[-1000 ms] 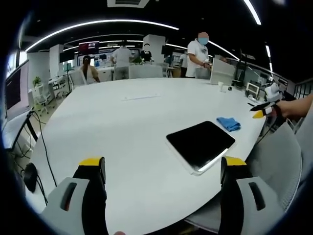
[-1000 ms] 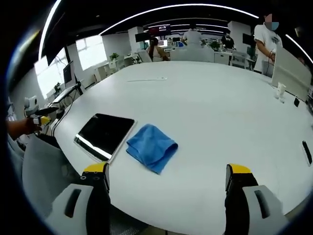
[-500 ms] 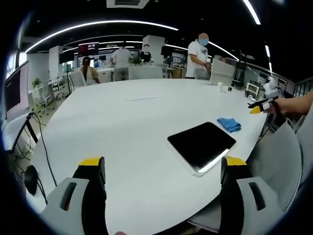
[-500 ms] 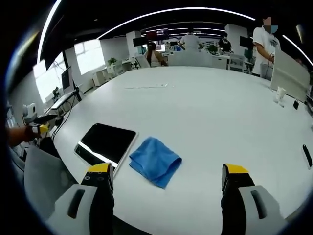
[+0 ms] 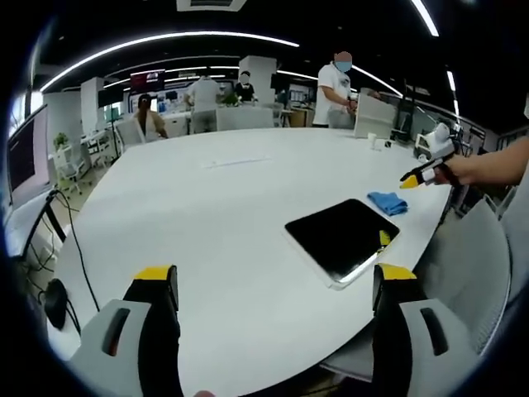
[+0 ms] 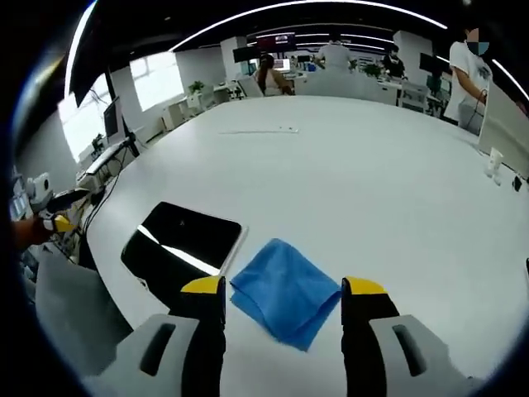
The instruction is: Wipe the mirror surface with the cleaning cloth until all visible marks leave the cleaned area.
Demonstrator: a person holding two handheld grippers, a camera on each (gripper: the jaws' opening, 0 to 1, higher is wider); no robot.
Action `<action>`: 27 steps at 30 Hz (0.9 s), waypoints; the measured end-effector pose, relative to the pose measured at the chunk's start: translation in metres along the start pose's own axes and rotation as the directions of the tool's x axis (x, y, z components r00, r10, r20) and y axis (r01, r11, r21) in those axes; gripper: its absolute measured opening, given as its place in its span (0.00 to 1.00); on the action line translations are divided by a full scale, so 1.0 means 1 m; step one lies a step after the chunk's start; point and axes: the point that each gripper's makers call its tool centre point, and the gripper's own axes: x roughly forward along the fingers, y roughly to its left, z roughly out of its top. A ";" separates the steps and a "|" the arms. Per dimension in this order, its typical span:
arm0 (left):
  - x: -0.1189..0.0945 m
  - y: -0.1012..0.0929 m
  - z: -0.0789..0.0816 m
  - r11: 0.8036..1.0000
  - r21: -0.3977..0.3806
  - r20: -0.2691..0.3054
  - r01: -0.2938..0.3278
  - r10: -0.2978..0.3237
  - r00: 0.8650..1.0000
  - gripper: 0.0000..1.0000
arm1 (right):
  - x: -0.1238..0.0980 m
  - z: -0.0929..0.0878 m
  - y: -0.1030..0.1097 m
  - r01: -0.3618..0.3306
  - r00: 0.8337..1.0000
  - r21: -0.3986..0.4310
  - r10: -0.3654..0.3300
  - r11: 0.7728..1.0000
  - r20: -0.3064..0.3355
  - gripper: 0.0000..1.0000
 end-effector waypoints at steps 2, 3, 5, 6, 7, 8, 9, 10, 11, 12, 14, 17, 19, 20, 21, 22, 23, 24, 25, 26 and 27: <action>0.000 -0.003 -0.001 1.000 0.003 -0.008 0.010 -0.010 1.000 0.97 | 0.010 -0.002 -0.001 0.006 1.000 0.036 -0.005 0.999 -0.015 0.46; 0.000 -0.004 -0.001 1.000 0.005 -0.011 0.015 -0.015 1.000 0.97 | 0.013 -0.003 0.000 0.006 1.000 0.055 -0.004 0.998 -0.022 0.45; 0.000 -0.004 0.000 1.000 0.008 -0.017 0.024 -0.024 1.000 0.97 | 0.017 -0.006 0.001 0.017 0.999 0.095 -0.012 0.995 -0.052 0.43; -0.001 -0.004 0.000 1.000 0.007 -0.020 0.030 -0.030 0.999 0.97 | 0.020 -0.009 0.000 0.028 0.997 0.113 -0.020 0.993 -0.076 0.43; -0.001 -0.004 0.001 0.999 0.007 -0.021 0.035 -0.035 0.999 0.97 | 0.022 -0.010 0.000 0.032 0.996 0.130 -0.021 0.991 -0.084 0.42; -0.001 -0.003 0.001 0.999 0.010 -0.023 0.038 -0.038 0.999 0.97 | 0.024 -0.010 0.001 0.025 0.997 0.150 -0.013 0.988 -0.079 0.42; -0.001 0.000 0.001 0.999 0.011 -0.026 0.041 -0.040 0.999 0.97 | 0.027 -0.012 0.001 0.033 0.995 0.183 -0.016 0.983 -0.094 0.43; 0.000 0.002 0.000 0.999 0.011 -0.027 0.041 -0.041 0.999 0.97 | 0.029 -0.015 -0.001 0.041 0.994 0.181 -0.022 0.983 -0.105 0.44; 0.000 0.003 0.000 0.999 0.010 -0.028 0.041 -0.041 0.999 0.97 | 0.032 -0.015 -0.002 0.045 0.994 0.173 -0.027 0.984 -0.102 0.47; 0.000 0.005 0.000 0.999 0.006 -0.030 0.041 -0.041 0.999 0.97 | 0.034 -0.016 -0.002 0.047 0.994 0.170 -0.029 0.984 -0.101 0.48; 0.000 0.007 -0.003 0.999 0.006 -0.060 0.044 -0.044 0.997 0.96 | 0.034 -0.027 -0.009 0.092 0.987 0.161 -0.069 0.983 -0.145 0.50; -0.002 0.006 0.004 0.995 0.064 -0.046 0.070 -0.067 0.997 0.97 | 0.031 -0.025 -0.010 0.090 0.990 0.192 -0.067 0.977 -0.121 0.49; -0.002 0.014 0.006 0.997 0.065 -0.024 0.051 -0.050 0.998 0.97 | 0.032 -0.026 -0.017 0.121 0.986 0.143 -0.102 0.982 -0.130 0.43; -0.002 0.019 0.006 0.998 0.051 -0.010 0.034 -0.033 0.999 0.97 | 0.032 -0.026 -0.020 0.138 0.983 0.115 -0.122 0.984 -0.137 0.43; -0.003 0.022 0.003 0.999 0.039 -0.017 0.017 -0.016 1.000 0.96 | 0.031 -0.025 -0.019 0.133 0.984 0.130 -0.115 0.983 -0.135 0.43; -0.006 0.023 0.003 1.000 0.031 -0.019 0.001 0.000 1.000 0.96 | 0.028 -0.019 -0.017 0.126 0.987 0.148 -0.109 0.981 -0.118 0.43; -0.007 0.022 0.005 1.000 0.026 -0.002 -0.002 0.002 1.000 0.96 | 0.026 -0.015 -0.016 0.122 0.989 0.157 -0.107 0.980 -0.102 0.41; -0.009 0.018 0.009 1.000 0.018 0.020 0.004 -0.004 1.000 0.96 | 0.025 -0.010 -0.014 0.122 0.990 0.161 -0.108 0.979 -0.092 0.39; -0.010 0.017 0.007 1.000 0.019 0.018 0.006 -0.006 1.000 0.97 | 0.026 -0.009 -0.013 0.116 0.991 0.165 -0.101 0.980 -0.093 0.36; -0.009 0.018 0.004 1.000 0.028 0.011 0.002 -0.003 1.000 0.97 | 0.031 -0.011 -0.009 0.100 0.991 0.181 -0.082 0.978 -0.106 0.36; -0.008 0.019 0.002 0.999 0.031 0.007 -0.005 0.005 1.000 0.96 | 0.034 -0.015 -0.010 0.106 0.988 0.172 -0.084 0.979 -0.127 0.36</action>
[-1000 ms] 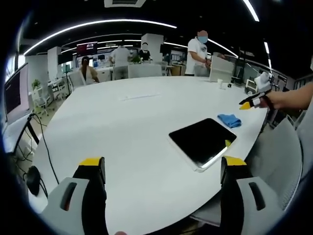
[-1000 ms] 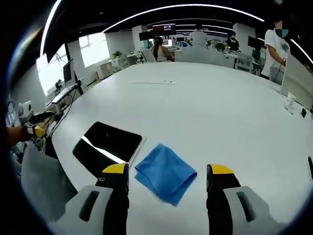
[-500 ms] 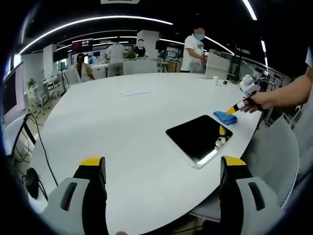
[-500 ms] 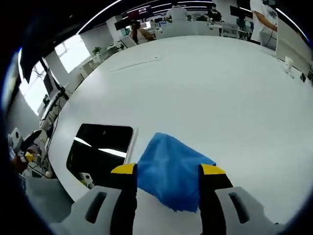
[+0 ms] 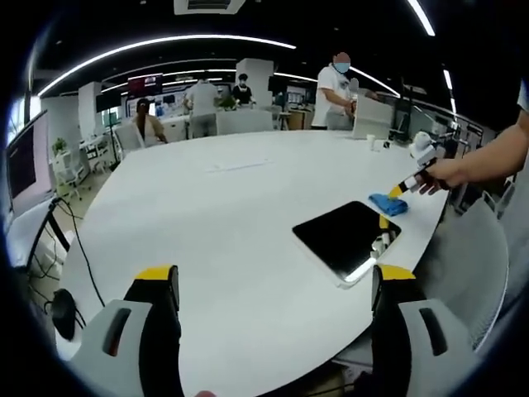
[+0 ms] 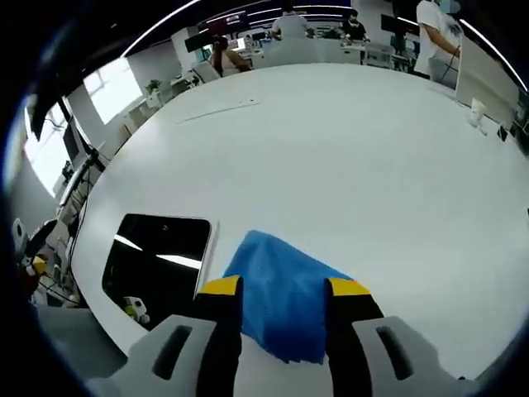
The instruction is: Wipe the mirror surface with the cleaning cloth until all visible marks leave the cleaned area.
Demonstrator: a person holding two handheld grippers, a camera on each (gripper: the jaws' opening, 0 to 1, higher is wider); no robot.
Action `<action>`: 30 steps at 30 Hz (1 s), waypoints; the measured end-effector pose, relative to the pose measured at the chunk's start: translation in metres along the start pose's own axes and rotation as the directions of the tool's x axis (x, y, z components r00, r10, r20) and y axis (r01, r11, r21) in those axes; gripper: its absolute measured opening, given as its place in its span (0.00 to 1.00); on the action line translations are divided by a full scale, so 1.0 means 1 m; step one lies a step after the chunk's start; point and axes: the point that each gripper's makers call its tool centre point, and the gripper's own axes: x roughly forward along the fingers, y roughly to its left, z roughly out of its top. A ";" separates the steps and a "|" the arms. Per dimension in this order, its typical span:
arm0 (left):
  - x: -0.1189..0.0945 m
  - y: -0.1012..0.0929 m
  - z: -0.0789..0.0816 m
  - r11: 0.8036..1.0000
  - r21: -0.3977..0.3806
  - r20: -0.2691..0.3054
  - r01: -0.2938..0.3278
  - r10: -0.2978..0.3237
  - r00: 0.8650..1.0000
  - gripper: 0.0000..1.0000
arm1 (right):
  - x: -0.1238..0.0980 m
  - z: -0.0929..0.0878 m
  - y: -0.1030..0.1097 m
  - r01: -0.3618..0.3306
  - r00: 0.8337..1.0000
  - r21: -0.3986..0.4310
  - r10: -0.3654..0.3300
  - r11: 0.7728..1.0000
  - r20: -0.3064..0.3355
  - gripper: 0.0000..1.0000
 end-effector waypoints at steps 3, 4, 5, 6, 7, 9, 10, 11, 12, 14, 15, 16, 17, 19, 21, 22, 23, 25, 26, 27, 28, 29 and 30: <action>-0.001 0.002 0.000 1.000 -0.026 0.007 -0.012 0.012 1.000 0.96 | 0.002 -0.016 -0.012 0.070 0.993 -0.073 -0.076 0.995 -0.085 0.33; -0.002 0.002 0.001 1.000 -0.027 0.011 -0.015 0.015 1.000 0.96 | 0.006 -0.018 -0.015 0.082 0.993 -0.065 -0.087 0.995 -0.079 0.33; -0.002 0.003 0.000 0.999 -0.028 0.012 -0.016 0.016 1.000 0.96 | 0.007 -0.020 -0.015 0.078 0.993 -0.064 -0.083 0.995 -0.081 0.33; -0.002 0.002 0.000 0.999 -0.029 0.010 -0.016 0.016 1.000 0.96 | 0.005 -0.018 -0.016 0.083 0.994 -0.086 -0.089 0.993 -0.067 0.32; -0.002 0.003 -0.001 0.999 -0.029 0.007 -0.016 0.016 1.000 0.96 | 0.006 -0.017 -0.016 0.089 0.994 -0.103 -0.095 0.991 -0.060 0.30; -0.001 0.003 -0.003 1.000 -0.023 -0.001 -0.013 0.013 1.000 0.96 | 0.007 -0.016 -0.014 0.095 0.993 -0.120 -0.102 0.988 -0.054 0.29; 0.000 0.003 -0.003 1.000 -0.023 -0.001 -0.012 0.012 1.000 0.96 | 0.007 -0.016 -0.012 0.094 0.994 -0.133 -0.102 0.987 -0.051 0.27; 0.001 0.004 -0.002 1.000 -0.023 -0.001 -0.012 0.012 1.000 0.96 | 0.007 -0.016 -0.009 0.089 0.994 -0.133 -0.096 0.987 -0.051 0.24; 0.001 0.004 -0.001 1.000 -0.024 0.000 -0.012 0.012 1.000 0.96 | 0.008 -0.016 -0.004 0.077 0.995 -0.156 -0.086 0.985 -0.048 0.20; 0.002 0.004 0.001 1.000 -0.024 0.004 -0.011 0.011 1.000 0.96 | 0.008 -0.016 0.002 0.066 0.996 -0.167 -0.076 0.984 -0.052 0.11; 0.003 0.003 0.003 1.000 -0.024 0.009 -0.010 0.010 1.000 0.96 | 0.010 -0.016 0.003 0.064 0.996 -0.163 -0.074 0.985 -0.056 0.09; 0.003 0.002 0.005 1.000 -0.024 0.011 -0.009 0.009 1.000 0.96 | 0.010 -0.015 0.003 0.068 0.995 -0.158 -0.078 0.985 -0.056 0.08; 0.003 0.000 0.007 1.000 -0.022 0.014 -0.005 0.006 1.000 0.96 | 0.010 -0.015 0.001 0.074 0.995 -0.133 -0.082 0.988 -0.058 0.08; 0.003 -0.002 0.007 1.000 -0.016 0.014 0.001 -0.001 1.000 0.96 | 0.011 -0.014 0.001 0.090 0.994 -0.032 -0.092 0.995 -0.062 0.08; 0.002 -0.002 0.006 1.000 -0.013 0.012 0.004 -0.004 1.000 0.96 | 0.011 -0.013 0.000 0.092 0.994 -0.027 -0.094 0.995 -0.062 0.08; 0.002 -0.001 0.005 1.000 -0.014 0.010 0.004 -0.004 1.000 0.96 | 0.011 -0.014 0.000 0.088 0.994 -0.040 -0.091 0.995 -0.066 0.08; 0.002 -0.001 0.004 1.000 -0.015 0.008 0.003 -0.002 1.000 0.96 | 0.011 -0.013 -0.001 0.085 0.994 -0.018 -0.086 0.996 -0.071 0.07; 0.001 0.001 0.004 1.000 -0.020 0.008 -0.001 0.001 1.000 0.96 | 0.010 -0.011 0.003 0.062 0.995 0.040 -0.058 0.997 -0.079 0.06; 0.001 0.002 0.004 1.000 -0.021 0.009 -0.002 0.002 1.000 0.96 | 0.010 -0.008 0.004 0.053 0.996 0.055 -0.049 0.997 -0.078 0.06; 0.000 0.002 0.005 1.000 -0.022 0.011 -0.003 0.003 1.000 0.96 | 0.009 -0.005 0.005 0.052 0.996 0.058 -0.047 0.997 -0.073 0.05; 0.000 0.004 0.004 1.000 -0.022 0.012 -0.004 0.004 1.000 0.96 | 0.008 -0.003 0.006 0.052 0.996 0.057 -0.048 0.997 -0.071 0.05; -0.001 0.005 0.004 1.000 -0.022 0.012 -0.004 0.005 1.000 0.96 | 0.007 0.000 0.008 0.050 0.996 0.058 -0.046 0.997 -0.070 0.05; -0.001 0.006 0.003 1.000 -0.024 0.011 -0.004 0.004 1.000 0.96 | 0.006 0.005 0.012 0.040 0.997 0.060 -0.036 0.997 -0.066 0.05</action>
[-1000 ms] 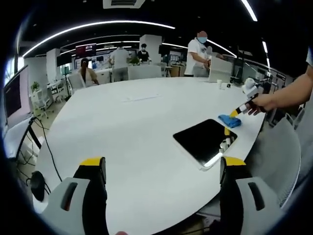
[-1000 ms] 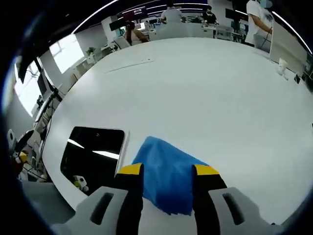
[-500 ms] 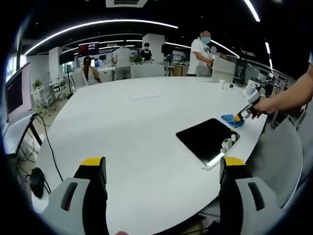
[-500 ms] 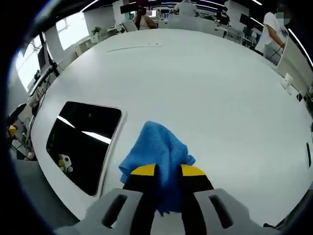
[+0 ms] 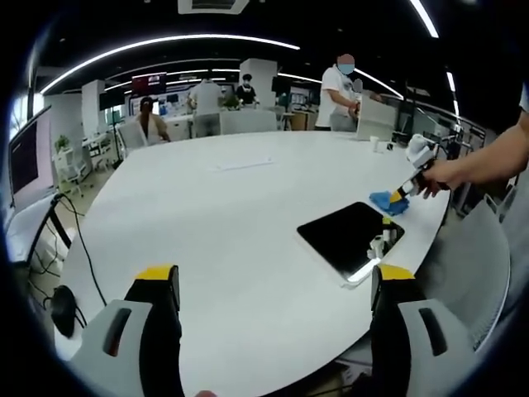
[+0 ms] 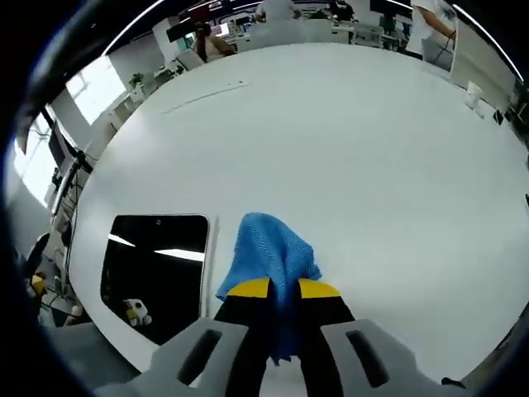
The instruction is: Wipe the mirror surface with the cleaning cloth until all visible marks leave the cleaned area.
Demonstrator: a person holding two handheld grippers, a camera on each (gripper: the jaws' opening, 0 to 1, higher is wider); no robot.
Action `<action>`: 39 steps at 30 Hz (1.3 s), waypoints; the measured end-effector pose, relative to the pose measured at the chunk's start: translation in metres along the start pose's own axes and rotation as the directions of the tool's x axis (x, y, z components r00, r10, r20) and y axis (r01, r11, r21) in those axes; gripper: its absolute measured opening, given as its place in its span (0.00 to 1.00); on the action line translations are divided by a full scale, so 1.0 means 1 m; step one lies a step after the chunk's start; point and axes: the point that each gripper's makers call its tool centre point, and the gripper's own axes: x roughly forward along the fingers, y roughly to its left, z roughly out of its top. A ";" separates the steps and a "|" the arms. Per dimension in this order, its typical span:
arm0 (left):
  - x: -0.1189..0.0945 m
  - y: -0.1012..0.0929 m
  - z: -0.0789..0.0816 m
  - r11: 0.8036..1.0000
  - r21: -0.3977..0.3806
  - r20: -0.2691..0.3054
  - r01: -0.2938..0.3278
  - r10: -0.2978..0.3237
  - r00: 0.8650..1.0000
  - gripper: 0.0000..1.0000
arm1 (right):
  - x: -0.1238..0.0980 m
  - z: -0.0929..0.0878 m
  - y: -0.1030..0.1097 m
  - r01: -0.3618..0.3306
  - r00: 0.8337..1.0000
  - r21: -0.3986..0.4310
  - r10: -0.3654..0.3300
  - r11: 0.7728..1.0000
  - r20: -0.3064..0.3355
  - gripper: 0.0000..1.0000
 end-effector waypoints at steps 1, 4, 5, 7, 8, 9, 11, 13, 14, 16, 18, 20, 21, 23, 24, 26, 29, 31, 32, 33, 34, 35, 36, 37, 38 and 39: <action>0.000 0.001 -0.001 1.000 0.000 -0.002 0.000 0.000 1.000 0.96 | -0.002 0.004 0.004 -0.010 1.000 0.004 0.010 1.000 0.009 0.05; 0.000 0.001 -0.002 1.000 0.004 -0.008 0.003 -0.003 1.000 0.96 | -0.008 0.020 0.018 -0.047 0.998 0.030 0.046 0.998 0.038 0.05; 0.000 0.001 -0.002 1.000 0.005 -0.009 0.005 -0.005 1.000 0.96 | -0.009 0.027 0.027 -0.075 0.996 0.049 0.072 0.996 0.053 0.05; 0.000 0.001 -0.002 1.000 0.006 -0.008 0.008 -0.008 1.000 0.96 | -0.007 0.035 0.038 -0.100 0.994 0.060 0.096 0.993 0.058 0.05; 0.000 0.001 -0.001 1.000 0.008 -0.007 0.010 -0.010 1.000 0.96 | -0.006 0.038 0.043 -0.111 0.992 0.062 0.107 0.992 0.060 0.05; 0.001 0.001 -0.001 1.000 0.008 -0.005 0.013 -0.013 1.000 0.96 | -0.004 0.040 0.053 -0.128 0.991 0.068 0.124 0.989 0.060 0.06; 0.002 0.001 0.000 1.000 0.011 -0.005 0.018 -0.018 1.000 0.96 | 0.000 0.042 0.067 -0.133 0.990 0.049 0.131 0.990 0.057 0.06; 0.002 0.001 -0.001 1.000 0.014 -0.008 0.022 -0.022 1.000 0.96 | 0.007 0.042 0.075 -0.125 0.991 0.030 0.124 0.992 0.047 0.06; 0.002 0.001 0.000 1.000 0.016 -0.009 0.025 -0.024 1.000 0.96 | 0.012 0.038 0.079 -0.120 0.993 -0.004 0.120 0.993 0.021 0.06; 0.001 0.003 0.001 0.999 0.018 -0.008 0.027 -0.027 1.000 0.96 | 0.023 0.032 0.087 -0.120 0.993 -0.023 0.120 0.993 -0.010 0.06; 0.001 0.006 0.001 0.999 0.017 -0.007 0.027 -0.027 1.000 0.96 | 0.031 0.025 0.090 -0.107 0.994 -0.042 0.105 0.993 -0.035 0.07; 0.000 0.008 0.001 0.999 0.019 -0.008 0.028 -0.028 1.000 0.96 | 0.036 0.022 0.091 -0.094 0.995 -0.045 0.092 0.995 -0.040 0.07; 0.000 0.009 0.001 0.999 0.019 -0.007 0.029 -0.029 1.000 0.96 | 0.036 0.021 0.093 -0.090 0.995 -0.042 0.089 0.995 -0.041 0.07; 0.000 0.010 0.000 0.999 0.015 -0.005 0.031 -0.031 1.000 0.96 | 0.040 0.018 0.090 -0.053 0.998 -0.077 0.049 0.996 -0.049 0.07; 0.000 0.010 0.000 0.999 0.016 -0.007 0.033 -0.032 0.999 0.97 | 0.040 0.018 0.092 -0.052 0.998 -0.073 0.049 0.996 -0.044 0.07; 0.000 0.011 0.000 0.999 0.022 -0.009 0.034 -0.033 0.999 0.97 | 0.038 0.018 0.091 -0.037 0.998 -0.081 0.034 0.996 -0.044 0.06; 0.002 0.013 0.000 0.999 0.016 -0.008 0.036 -0.036 0.999 0.97 | 0.035 0.017 0.092 -0.027 0.999 -0.086 0.022 0.996 -0.049 0.06; 0.003 0.013 0.000 0.999 0.014 -0.005 0.035 -0.035 0.999 0.98 | 0.036 0.017 0.091 -0.021 0.998 -0.077 0.017 0.997 -0.053 0.06; 0.003 0.013 0.001 0.999 0.013 -0.005 0.036 -0.036 0.999 0.98 | 0.036 0.017 0.091 -0.019 0.998 -0.071 0.015 0.997 -0.054 0.06; 0.003 0.013 0.001 0.999 0.014 -0.003 0.037 -0.037 0.999 0.98 | 0.035 0.017 0.091 -0.019 0.998 -0.066 0.015 0.998 -0.056 0.06; 0.004 0.012 0.001 0.999 0.014 -0.004 0.039 -0.039 0.999 0.98 | 0.036 0.018 0.091 -0.021 0.998 -0.068 0.017 0.998 -0.057 0.06; 0.004 0.012 0.001 0.999 0.014 -0.005 0.040 -0.040 0.999 0.99 | 0.036 0.018 0.092 -0.017 0.998 -0.074 0.013 0.997 -0.058 0.06; 0.005 0.012 0.001 0.999 0.015 -0.006 0.040 -0.040 0.999 0.99 | 0.039 0.019 0.091 -0.014 0.998 -0.076 0.009 0.997 -0.062 0.06; 0.005 0.012 0.000 0.999 0.018 -0.006 0.041 -0.041 0.999 0.99 | 0.040 0.019 0.091 -0.011 0.998 -0.079 0.006 0.997 -0.064 0.06; 0.005 0.012 0.000 0.999 0.019 -0.007 0.041 -0.041 0.999 0.99 | 0.040 0.019 0.092 -0.011 0.998 -0.080 0.006 0.997 -0.067 0.06; 0.006 0.012 0.000 0.999 0.019 -0.007 0.043 -0.043 0.999 0.99 | 0.040 0.019 0.094 -0.014 0.997 -0.079 0.008 0.997 -0.072 0.06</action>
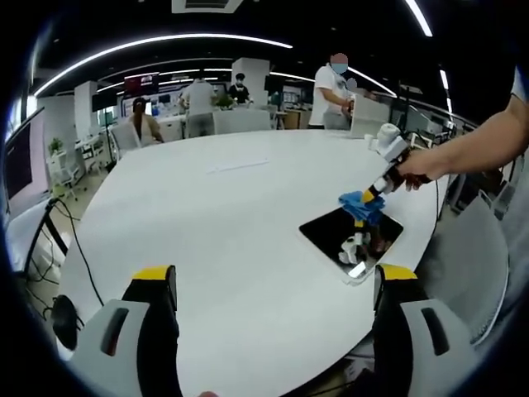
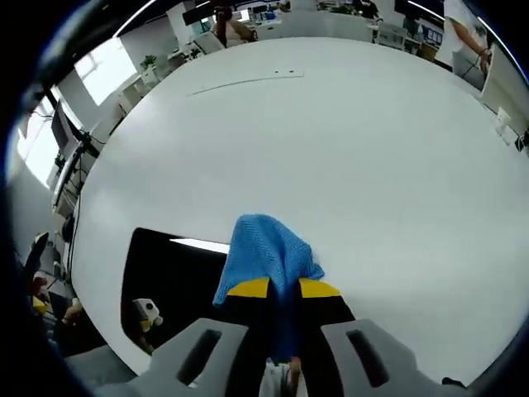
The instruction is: Wipe the mirror surface with the cleaning cloth until all visible marks leave the cleaned area.
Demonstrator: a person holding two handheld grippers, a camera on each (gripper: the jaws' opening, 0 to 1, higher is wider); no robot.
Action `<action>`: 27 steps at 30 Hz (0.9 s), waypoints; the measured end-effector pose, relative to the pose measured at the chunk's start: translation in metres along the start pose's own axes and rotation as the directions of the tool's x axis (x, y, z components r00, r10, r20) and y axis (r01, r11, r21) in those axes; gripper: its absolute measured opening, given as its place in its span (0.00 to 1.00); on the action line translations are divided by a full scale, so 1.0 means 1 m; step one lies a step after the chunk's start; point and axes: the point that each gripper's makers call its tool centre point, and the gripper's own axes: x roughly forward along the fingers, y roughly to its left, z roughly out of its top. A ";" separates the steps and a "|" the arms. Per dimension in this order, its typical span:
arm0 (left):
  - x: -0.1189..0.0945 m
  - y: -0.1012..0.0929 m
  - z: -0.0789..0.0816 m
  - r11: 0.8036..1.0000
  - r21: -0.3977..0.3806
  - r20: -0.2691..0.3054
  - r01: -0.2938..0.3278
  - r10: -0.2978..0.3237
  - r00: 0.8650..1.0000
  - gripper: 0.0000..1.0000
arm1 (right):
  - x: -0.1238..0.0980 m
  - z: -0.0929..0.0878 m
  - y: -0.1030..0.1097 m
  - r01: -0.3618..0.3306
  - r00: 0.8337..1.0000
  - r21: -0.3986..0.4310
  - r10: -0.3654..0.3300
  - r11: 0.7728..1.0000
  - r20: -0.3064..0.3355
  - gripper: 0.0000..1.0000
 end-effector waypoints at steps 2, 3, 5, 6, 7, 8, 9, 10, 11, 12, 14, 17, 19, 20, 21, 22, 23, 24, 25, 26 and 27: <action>0.000 -0.001 0.000 1.000 0.002 0.000 0.001 -0.001 1.000 0.99 | 0.004 0.002 0.000 0.000 1.000 0.007 0.000 1.000 -0.007 0.06; 0.000 -0.001 -0.001 1.000 0.002 0.000 0.003 -0.003 1.000 0.99 | 0.004 0.002 0.003 -0.005 1.000 0.013 0.005 1.000 -0.010 0.06; 0.000 -0.001 -0.001 1.000 0.001 0.002 0.005 -0.005 1.000 0.99 | 0.006 0.002 0.010 -0.012 1.000 0.014 0.013 1.000 -0.015 0.06; 0.000 -0.001 -0.001 1.000 0.001 0.001 0.005 -0.005 1.000 0.99 | 0.007 0.002 0.013 -0.016 1.000 0.013 0.016 1.000 -0.016 0.06; 0.000 -0.002 -0.002 1.000 -0.002 0.002 0.006 -0.006 1.000 0.99 | 0.008 0.003 0.015 -0.018 1.000 0.010 0.018 1.000 -0.017 0.06; 0.000 -0.002 -0.002 1.000 -0.003 0.002 0.007 -0.007 1.000 0.99 | 0.008 0.002 0.019 -0.017 1.000 0.008 0.017 1.000 -0.018 0.06; -0.001 -0.003 -0.002 1.000 -0.003 0.002 0.008 -0.008 1.000 0.99 | 0.007 0.003 0.022 -0.013 1.000 0.010 0.014 1.000 -0.018 0.06; -0.001 -0.003 -0.003 1.000 -0.002 0.001 0.010 -0.010 1.000 0.99 | 0.007 0.003 0.026 -0.011 1.000 0.008 0.011 1.000 -0.019 0.06; -0.001 -0.004 -0.003 1.000 -0.002 0.001 0.012 -0.012 1.000 0.99 | 0.008 0.004 0.028 -0.010 1.000 0.004 0.010 1.000 -0.019 0.06; -0.001 -0.004 -0.003 1.000 -0.003 0.002 0.014 -0.014 1.000 0.99 | 0.010 0.006 0.029 0.004 1.000 0.022 -0.003 1.000 -0.014 0.06; -0.001 -0.004 -0.003 1.000 -0.005 0.002 0.015 -0.015 1.000 0.99 | 0.013 0.008 0.035 0.002 1.000 0.032 -0.002 0.999 -0.009 0.06; -0.001 -0.004 -0.003 1.000 -0.005 0.003 0.017 -0.017 1.000 0.99 | 0.014 0.009 0.046 -0.003 1.000 0.014 0.004 1.000 -0.010 0.06; -0.001 -0.003 -0.004 1.000 -0.008 0.002 0.019 -0.019 1.000 0.99 | 0.015 0.009 0.052 -0.006 1.000 0.002 0.006 1.000 -0.014 0.06; -0.001 -0.003 -0.004 1.000 -0.008 0.002 0.020 -0.020 1.000 0.99 | 0.013 0.009 0.057 -0.010 1.000 -0.007 0.010 1.000 -0.016 0.06; -0.001 -0.003 -0.004 1.000 -0.007 0.002 0.022 -0.021 1.000 0.99 | 0.014 0.009 0.059 -0.012 1.000 -0.017 0.011 1.000 -0.017 0.06; -0.001 -0.002 -0.005 1.000 -0.007 0.001 0.022 -0.022 1.000 0.99 | 0.015 0.010 0.062 -0.014 1.000 -0.026 0.013 1.000 -0.018 0.06; 0.000 -0.001 -0.005 1.000 -0.007 0.000 0.023 -0.023 1.000 0.99 | 0.015 0.010 0.065 -0.014 1.000 -0.033 0.013 0.999 -0.019 0.06; 0.000 0.000 -0.005 1.000 -0.008 0.001 0.023 -0.023 1.000 0.99 | 0.015 0.010 0.068 -0.017 1.000 -0.038 0.016 0.999 -0.021 0.06; 0.000 0.000 -0.006 1.000 -0.010 0.001 0.023 -0.023 1.000 0.99 | 0.016 0.010 0.072 -0.020 1.000 -0.040 0.019 0.999 -0.023 0.06; 0.000 0.001 -0.006 1.000 -0.010 0.001 0.024 -0.024 1.000 0.99 | 0.016 0.011 0.075 -0.025 0.999 -0.041 0.024 0.999 -0.025 0.06; 0.001 0.001 -0.006 1.000 -0.008 0.000 0.024 -0.024 1.000 0.99 | 0.017 0.011 0.080 -0.030 0.999 -0.045 0.029 0.999 -0.027 0.06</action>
